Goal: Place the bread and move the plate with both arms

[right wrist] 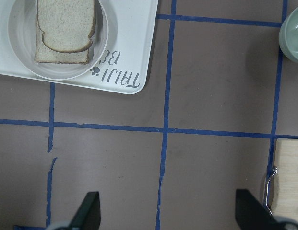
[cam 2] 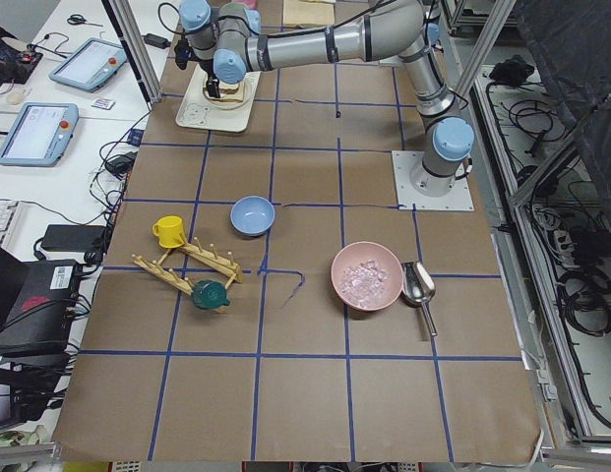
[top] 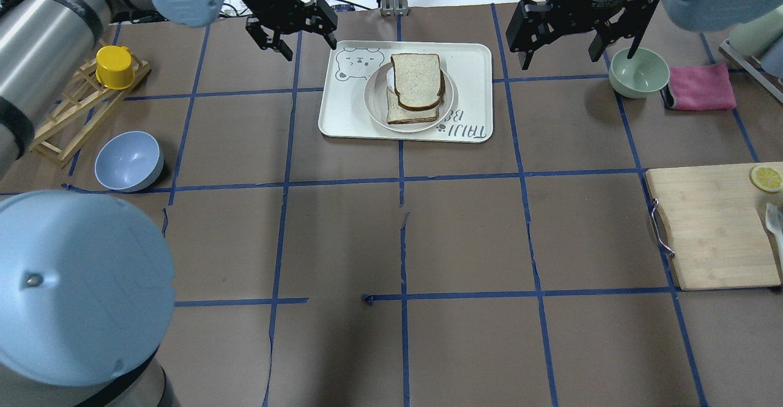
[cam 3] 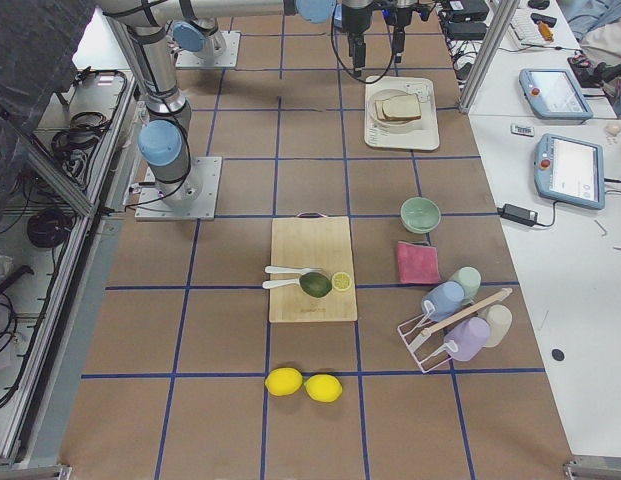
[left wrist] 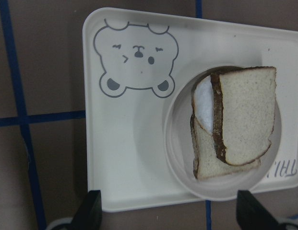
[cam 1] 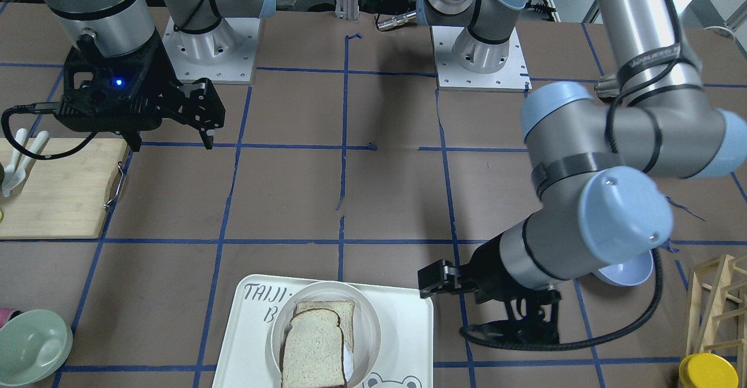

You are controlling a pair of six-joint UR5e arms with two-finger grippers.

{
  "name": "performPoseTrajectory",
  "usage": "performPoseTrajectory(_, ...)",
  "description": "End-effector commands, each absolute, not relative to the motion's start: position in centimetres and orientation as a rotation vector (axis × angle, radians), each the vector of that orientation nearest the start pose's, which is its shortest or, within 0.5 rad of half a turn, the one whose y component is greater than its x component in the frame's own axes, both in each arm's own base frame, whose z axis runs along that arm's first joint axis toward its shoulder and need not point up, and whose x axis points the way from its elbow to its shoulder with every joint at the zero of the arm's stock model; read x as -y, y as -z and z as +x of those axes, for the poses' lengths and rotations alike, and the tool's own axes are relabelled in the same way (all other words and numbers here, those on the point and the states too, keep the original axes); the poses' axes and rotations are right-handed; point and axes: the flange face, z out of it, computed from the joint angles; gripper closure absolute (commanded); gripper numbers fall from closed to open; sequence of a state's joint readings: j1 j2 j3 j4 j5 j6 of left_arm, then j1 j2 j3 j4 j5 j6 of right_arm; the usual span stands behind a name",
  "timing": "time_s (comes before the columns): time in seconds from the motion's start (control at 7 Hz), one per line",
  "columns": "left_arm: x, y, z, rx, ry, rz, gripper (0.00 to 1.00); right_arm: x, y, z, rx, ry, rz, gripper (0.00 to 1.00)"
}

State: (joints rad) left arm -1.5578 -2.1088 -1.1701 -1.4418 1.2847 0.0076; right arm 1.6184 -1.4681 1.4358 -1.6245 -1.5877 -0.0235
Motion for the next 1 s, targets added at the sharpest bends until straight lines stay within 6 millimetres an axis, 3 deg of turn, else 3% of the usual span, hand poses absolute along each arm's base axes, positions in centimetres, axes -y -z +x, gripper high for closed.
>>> performPoseTrajectory(0.0, 65.7, -45.1, -11.0, -3.272, -0.024, -0.082, 0.00, 53.7, -50.7, 15.7, -3.152, 0.138, -0.110, 0.00)
performPoseTrajectory(0.29, 60.8, -48.5, -10.6, -3.251, -0.024, -0.101, 0.00, 53.7, -50.7, 15.7, -3.152, 0.138, -0.110, 0.00)
performPoseTrajectory(0.43, 58.0, -48.6, -10.9, -3.251, -0.044, -0.093, 0.00, 53.7, -50.7, 15.7, -3.152, 0.138, -0.110, 0.00)
performPoseTrajectory(0.71, 51.9, -46.5, -10.6, -3.183, -0.122, -0.090, 0.00, 53.7, -50.7, 15.7, -3.153, 0.136, -0.113, 0.00)
performPoseTrajectory(0.86, 49.8, -47.5, -10.2, -3.123, -0.092, -0.095, 0.00, 53.7, -50.7, 15.7, -3.152, 0.138, -0.113, 0.00)
